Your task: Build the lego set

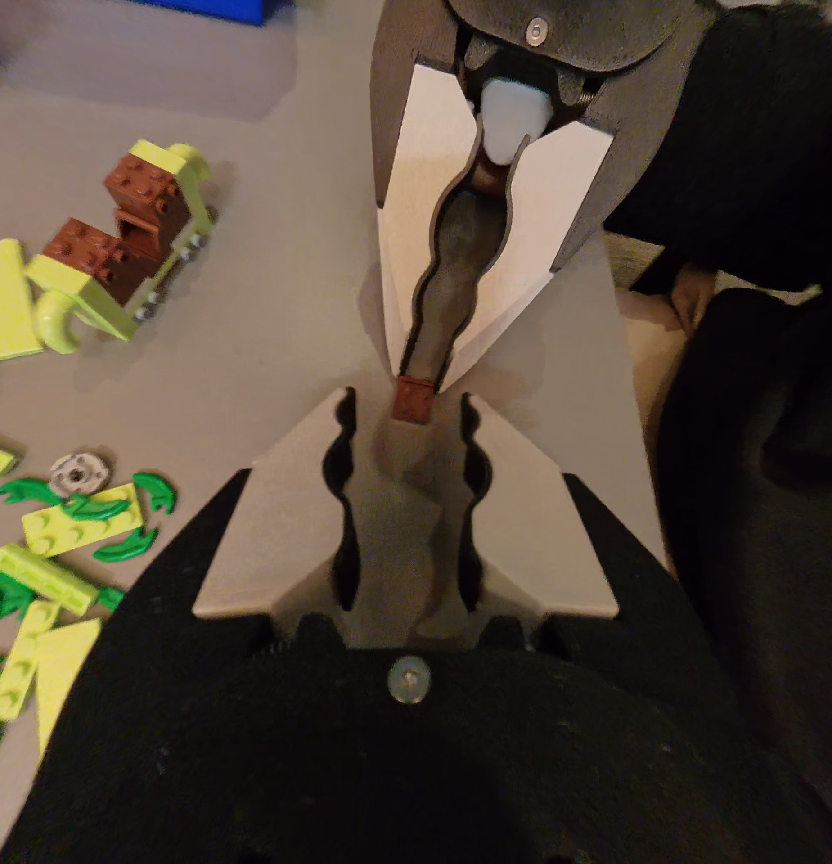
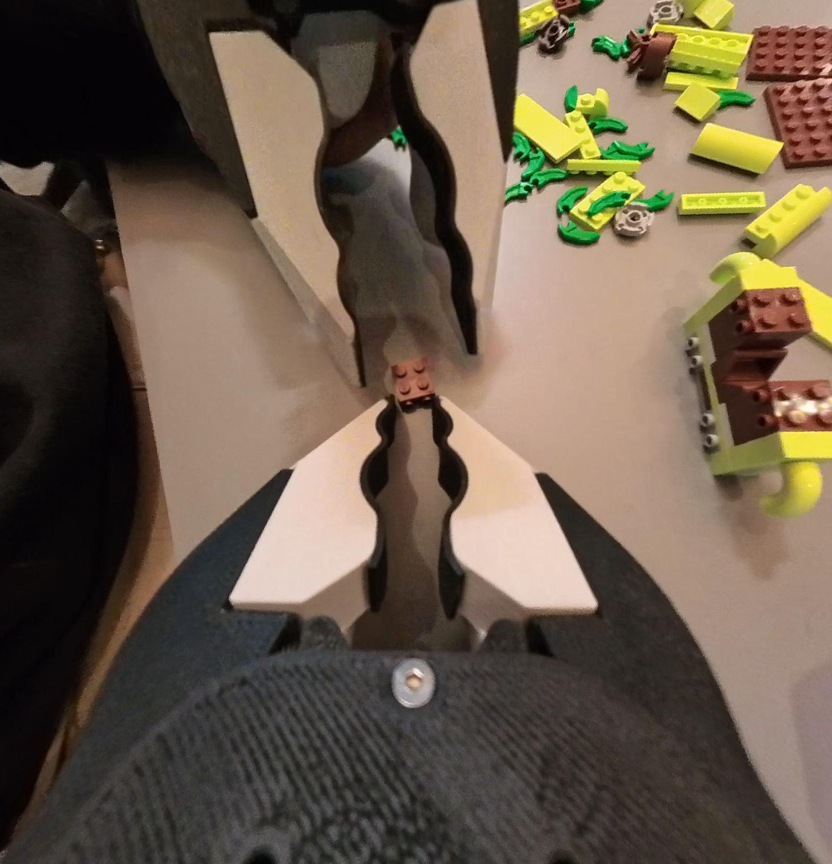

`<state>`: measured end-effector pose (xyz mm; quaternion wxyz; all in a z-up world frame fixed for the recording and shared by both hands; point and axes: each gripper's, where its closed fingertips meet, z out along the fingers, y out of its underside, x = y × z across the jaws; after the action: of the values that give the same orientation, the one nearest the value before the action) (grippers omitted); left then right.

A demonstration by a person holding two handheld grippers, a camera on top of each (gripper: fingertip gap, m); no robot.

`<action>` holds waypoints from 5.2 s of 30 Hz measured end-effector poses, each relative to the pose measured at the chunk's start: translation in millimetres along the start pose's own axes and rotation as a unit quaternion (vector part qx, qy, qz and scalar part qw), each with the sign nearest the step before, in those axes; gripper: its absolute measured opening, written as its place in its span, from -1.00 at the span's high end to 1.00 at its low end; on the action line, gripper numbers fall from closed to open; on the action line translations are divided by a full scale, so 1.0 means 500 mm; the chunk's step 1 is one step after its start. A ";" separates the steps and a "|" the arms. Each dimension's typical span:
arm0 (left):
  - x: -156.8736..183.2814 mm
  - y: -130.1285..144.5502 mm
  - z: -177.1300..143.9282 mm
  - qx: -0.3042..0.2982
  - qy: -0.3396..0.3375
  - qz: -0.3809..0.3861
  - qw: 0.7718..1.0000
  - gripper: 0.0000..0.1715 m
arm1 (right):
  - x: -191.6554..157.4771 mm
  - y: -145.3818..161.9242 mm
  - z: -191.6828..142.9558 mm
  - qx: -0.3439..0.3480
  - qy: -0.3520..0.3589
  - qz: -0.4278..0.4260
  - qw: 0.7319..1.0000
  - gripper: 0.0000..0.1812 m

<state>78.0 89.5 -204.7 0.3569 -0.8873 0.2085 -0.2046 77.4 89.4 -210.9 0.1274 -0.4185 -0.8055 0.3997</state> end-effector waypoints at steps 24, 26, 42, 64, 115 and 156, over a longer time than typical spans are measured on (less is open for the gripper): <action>0.081 -0.073 -0.086 0.175 0.358 -0.296 0.868 0.84 | -0.048 -0.103 -0.112 0.244 -0.030 -0.083 0.966 0.64; 0.093 -0.077 -0.087 0.172 0.383 -0.304 0.855 0.83 | -0.063 -0.105 -0.104 0.241 -0.045 -0.091 0.965 0.63; 0.090 -0.087 -0.101 0.192 0.417 -0.336 0.822 0.74 | -0.084 -0.106 -0.082 0.224 -0.030 -0.124 0.966 0.94; 0.075 -0.122 -0.104 0.275 0.094 -0.018 0.957 0.93 | -0.050 -0.139 -0.123 0.304 -0.049 -0.028 0.951 0.90; -0.001 -0.110 -0.087 0.085 -0.458 0.412 0.783 0.89 | 0.032 -0.152 -0.103 0.376 -0.143 0.360 0.842 0.97; -0.116 0.163 -0.194 -0.020 -0.241 -0.138 0.960 0.84 | 0.041 -0.143 -0.089 0.315 -0.032 0.245 0.916 1.00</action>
<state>-38.0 12.8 -211.6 0.3475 -0.9373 -0.0039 -0.0275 47.6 105.7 -131.0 0.1247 -0.5281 -0.5134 0.6648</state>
